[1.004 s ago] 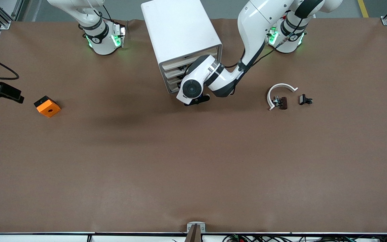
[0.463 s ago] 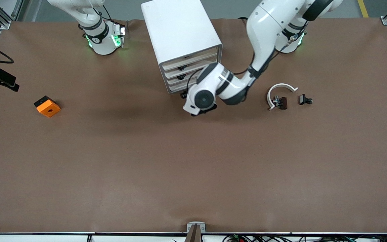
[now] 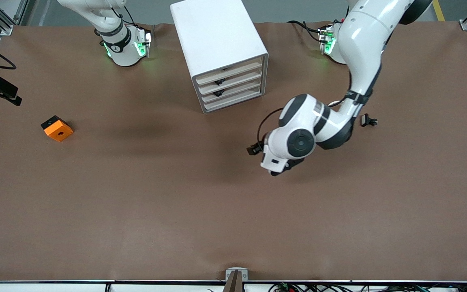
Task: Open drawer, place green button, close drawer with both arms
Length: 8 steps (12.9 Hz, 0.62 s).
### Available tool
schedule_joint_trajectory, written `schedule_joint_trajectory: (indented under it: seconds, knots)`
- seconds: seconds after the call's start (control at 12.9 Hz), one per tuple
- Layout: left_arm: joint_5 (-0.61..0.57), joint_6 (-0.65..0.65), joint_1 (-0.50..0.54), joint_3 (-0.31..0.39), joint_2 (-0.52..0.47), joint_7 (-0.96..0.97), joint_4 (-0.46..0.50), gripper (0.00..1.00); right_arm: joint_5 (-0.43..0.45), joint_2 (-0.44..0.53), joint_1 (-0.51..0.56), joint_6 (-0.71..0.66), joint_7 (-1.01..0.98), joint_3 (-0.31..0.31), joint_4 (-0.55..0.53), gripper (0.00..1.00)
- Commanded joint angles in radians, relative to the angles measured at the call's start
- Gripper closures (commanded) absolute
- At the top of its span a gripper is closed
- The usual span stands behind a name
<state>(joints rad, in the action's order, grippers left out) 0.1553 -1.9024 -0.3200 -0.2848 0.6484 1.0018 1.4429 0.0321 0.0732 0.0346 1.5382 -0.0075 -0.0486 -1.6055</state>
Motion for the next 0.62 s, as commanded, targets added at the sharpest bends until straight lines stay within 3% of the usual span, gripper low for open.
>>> schedule_joint_trajectory:
  seconds: [0.0,0.31,0.54]
  knots:
    - [-0.084,0.013,0.06,-0.004,-0.079,0.001,-0.012,0.0,-0.037,0.03,-0.028,0.017,-0.014,-0.042,-0.034,0.0]
    - [-0.21,0.011,0.139,-0.004,-0.174,-0.046,-0.012,0.0,-0.043,0.052,-0.035,0.016,-0.016,-0.043,-0.042,0.0]
    - [-0.235,0.022,0.221,-0.005,-0.254,-0.219,-0.004,0.0,-0.043,0.06,-0.041,0.019,-0.016,-0.05,-0.051,0.0]
